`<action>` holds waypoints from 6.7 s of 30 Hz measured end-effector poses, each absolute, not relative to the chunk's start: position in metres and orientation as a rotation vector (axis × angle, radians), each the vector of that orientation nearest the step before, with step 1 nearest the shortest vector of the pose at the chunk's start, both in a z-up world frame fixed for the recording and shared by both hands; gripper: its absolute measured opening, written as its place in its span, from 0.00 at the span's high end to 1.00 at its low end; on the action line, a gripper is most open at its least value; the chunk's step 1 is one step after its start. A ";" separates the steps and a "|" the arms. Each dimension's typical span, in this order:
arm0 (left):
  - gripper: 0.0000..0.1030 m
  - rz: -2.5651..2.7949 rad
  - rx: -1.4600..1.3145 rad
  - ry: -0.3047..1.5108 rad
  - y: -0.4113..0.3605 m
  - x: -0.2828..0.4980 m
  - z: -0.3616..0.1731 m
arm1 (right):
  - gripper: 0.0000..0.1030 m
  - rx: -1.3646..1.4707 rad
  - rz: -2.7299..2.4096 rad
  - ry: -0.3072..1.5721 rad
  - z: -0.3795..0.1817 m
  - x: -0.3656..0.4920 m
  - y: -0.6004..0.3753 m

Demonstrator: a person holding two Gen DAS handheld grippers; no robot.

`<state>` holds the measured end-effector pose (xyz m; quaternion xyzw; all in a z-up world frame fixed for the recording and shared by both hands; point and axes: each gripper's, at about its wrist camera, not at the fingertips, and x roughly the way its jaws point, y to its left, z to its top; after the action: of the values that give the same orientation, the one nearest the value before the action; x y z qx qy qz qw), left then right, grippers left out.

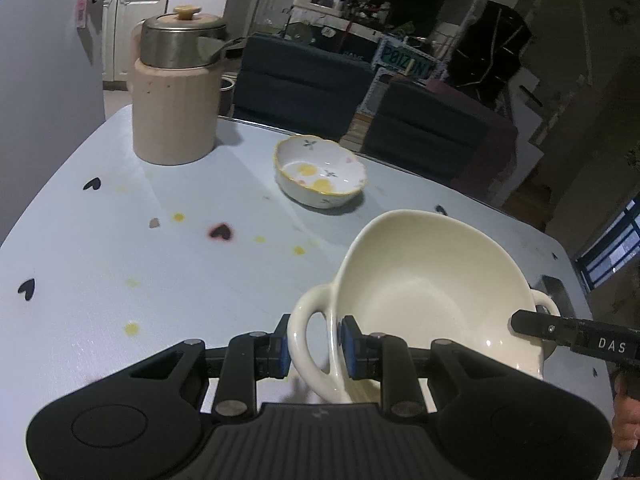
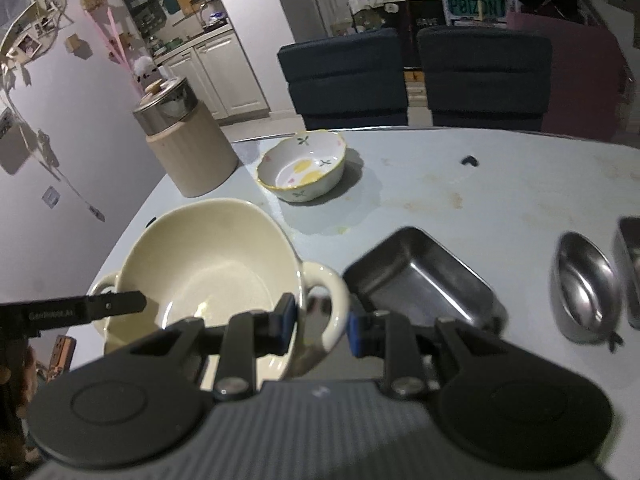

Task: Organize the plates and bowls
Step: 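Carry the cream bowl with both grippers past the steel trays, then lower the cream bowl onto the table beside the steel trays with both grippers, then open both grippers and release the cream bowl handles, then move both grippers to the yellow-rimmed lemon bowl and close on its rim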

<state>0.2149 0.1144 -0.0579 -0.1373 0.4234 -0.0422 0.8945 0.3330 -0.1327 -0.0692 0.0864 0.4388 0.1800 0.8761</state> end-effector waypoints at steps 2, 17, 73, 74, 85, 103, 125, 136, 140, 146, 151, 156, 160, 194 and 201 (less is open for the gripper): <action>0.75 -0.099 -0.282 0.874 0.105 0.207 -0.054 | 0.70 0.190 0.363 0.912 -0.063 0.322 -0.143; 0.75 -0.212 -0.215 0.860 0.024 0.175 -0.054 | 0.70 0.247 0.249 0.881 -0.060 0.245 -0.225; 0.67 -0.278 -0.229 1.095 -0.016 0.211 -0.172 | 0.69 0.105 0.101 1.111 -0.126 0.246 -0.251; 0.67 -0.279 -0.228 1.094 -0.016 0.212 -0.172 | 0.69 0.104 0.102 1.110 -0.126 0.247 -0.250; 0.65 -0.286 -0.165 1.083 -0.017 0.211 -0.171 | 0.68 0.053 0.152 1.128 -0.128 0.248 -0.249; 0.63 -0.322 -0.112 1.090 -0.021 0.211 -0.170 | 0.67 0.070 0.177 1.160 -0.137 0.256 -0.255; 0.61 -0.334 -0.097 1.094 -0.024 0.213 -0.168 | 0.58 -0.043 0.140 1.198 -0.149 0.260 -0.243; 0.61 -0.327 -0.079 1.093 -0.026 0.213 -0.167 | 0.55 -0.021 0.128 1.196 -0.150 0.259 -0.247; 0.61 -0.325 -0.075 1.094 -0.027 0.212 -0.167 | 0.55 -0.014 0.129 1.193 -0.150 0.258 -0.249; 0.59 -0.310 -0.063 1.098 -0.026 0.212 -0.165 | 0.55 -0.014 0.142 1.198 -0.152 0.258 -0.248; 0.55 -0.296 -0.033 1.094 -0.028 0.210 -0.164 | 0.53 -0.023 0.149 1.199 -0.152 0.259 -0.248; 0.21 -0.317 -0.003 1.093 -0.032 0.204 -0.157 | 0.37 -0.063 0.160 1.197 -0.149 0.255 -0.244; 0.14 -0.350 0.018 1.082 -0.036 0.194 -0.149 | 0.13 -0.075 0.196 1.166 -0.142 0.242 -0.244; 0.00 -0.089 -0.192 0.593 0.079 0.229 -0.015 | 0.00 0.098 0.309 0.618 -0.013 0.272 -0.185; 0.00 0.015 -0.132 0.589 0.101 0.290 -0.008 | 0.00 0.239 0.286 0.603 -0.006 0.339 -0.159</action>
<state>0.2895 0.1007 -0.0079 -0.0648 0.2899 0.0072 0.9548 0.3386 -0.1594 -0.0061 0.1170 0.2951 0.1399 0.9379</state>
